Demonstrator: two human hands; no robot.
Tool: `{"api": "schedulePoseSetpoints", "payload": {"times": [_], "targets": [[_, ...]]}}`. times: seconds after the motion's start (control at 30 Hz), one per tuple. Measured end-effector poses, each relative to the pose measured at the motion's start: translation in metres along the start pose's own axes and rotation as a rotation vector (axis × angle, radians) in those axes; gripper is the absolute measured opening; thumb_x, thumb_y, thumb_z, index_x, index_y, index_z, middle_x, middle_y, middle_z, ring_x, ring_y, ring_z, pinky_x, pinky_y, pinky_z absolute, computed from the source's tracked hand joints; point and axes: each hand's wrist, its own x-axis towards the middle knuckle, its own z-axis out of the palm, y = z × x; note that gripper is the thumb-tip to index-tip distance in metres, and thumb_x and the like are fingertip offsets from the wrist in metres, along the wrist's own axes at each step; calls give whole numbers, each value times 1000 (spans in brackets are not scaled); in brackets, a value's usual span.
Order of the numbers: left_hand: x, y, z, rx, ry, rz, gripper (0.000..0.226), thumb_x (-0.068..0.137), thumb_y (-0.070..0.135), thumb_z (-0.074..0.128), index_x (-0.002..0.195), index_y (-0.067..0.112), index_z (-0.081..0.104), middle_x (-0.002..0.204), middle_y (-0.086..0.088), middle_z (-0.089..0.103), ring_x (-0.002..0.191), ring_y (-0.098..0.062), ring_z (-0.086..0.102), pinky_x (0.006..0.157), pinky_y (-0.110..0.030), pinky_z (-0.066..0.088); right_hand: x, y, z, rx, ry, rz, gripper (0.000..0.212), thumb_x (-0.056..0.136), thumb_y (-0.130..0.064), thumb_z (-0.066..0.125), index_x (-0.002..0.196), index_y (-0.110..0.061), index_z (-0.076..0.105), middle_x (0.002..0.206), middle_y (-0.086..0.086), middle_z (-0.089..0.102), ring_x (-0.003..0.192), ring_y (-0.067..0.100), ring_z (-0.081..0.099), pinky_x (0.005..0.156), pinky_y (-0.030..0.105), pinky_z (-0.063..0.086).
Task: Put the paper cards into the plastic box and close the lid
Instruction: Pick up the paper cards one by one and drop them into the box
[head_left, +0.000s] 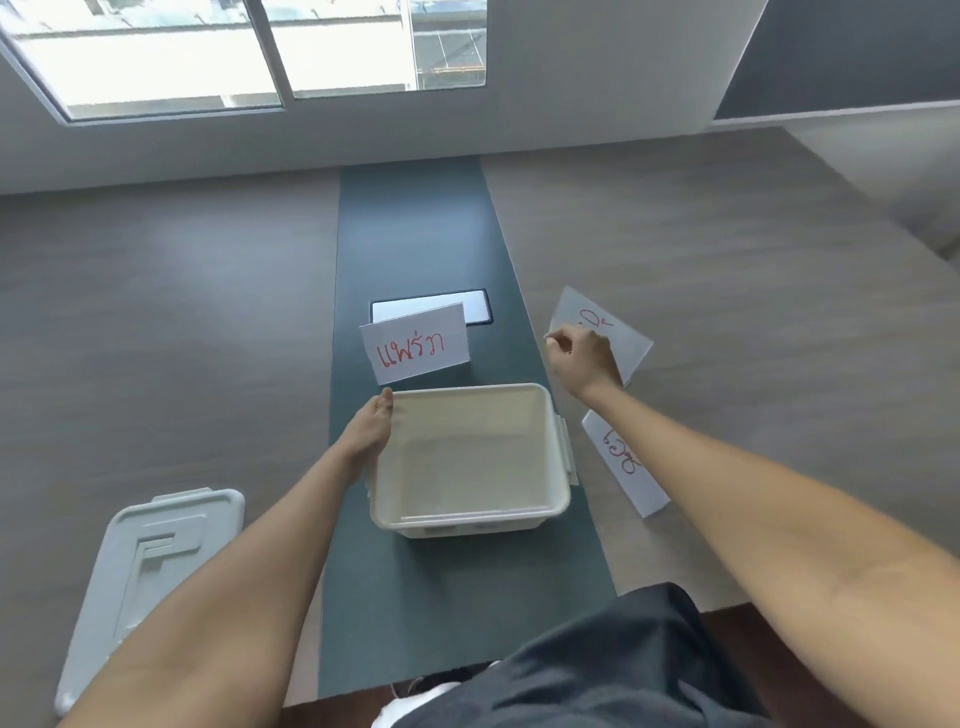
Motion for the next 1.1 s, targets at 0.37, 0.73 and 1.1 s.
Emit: {"api": "schedulePoseSetpoints", "payload": {"times": [0.37, 0.73, 1.1], "targets": [[11, 27, 27, 36, -53, 48, 56, 100, 63, 27, 134, 24, 49, 135, -11, 57, 126, -33, 54, 112, -57, 40, -37, 68, -35, -460, -306, 524, 59, 89, -26, 61, 141, -9, 39, 142, 16, 46, 128, 36, 49, 103, 42, 42], [3, 31, 34, 11, -28, 52, 51, 103, 56, 27, 134, 23, 51, 136, -6, 56, 128, -29, 52, 114, -51, 38, -24, 41, -46, -577, -364, 393, 37, 93, -4, 54, 130, -1, 55, 136, 17, 56, 121, 35, 59, 85, 37, 48], [-10, 20, 24, 11, 1, 16, 66, 100, 63, 25, 142, 17, 48, 140, -6, 54, 133, -30, 50, 115, -53, 37, 46, -47, -66, -287, -197, -11, 25, 98, -25, 54, 121, -18, 64, 123, 13, 69, 108, 34, 66, 89, 39, 54]]}}
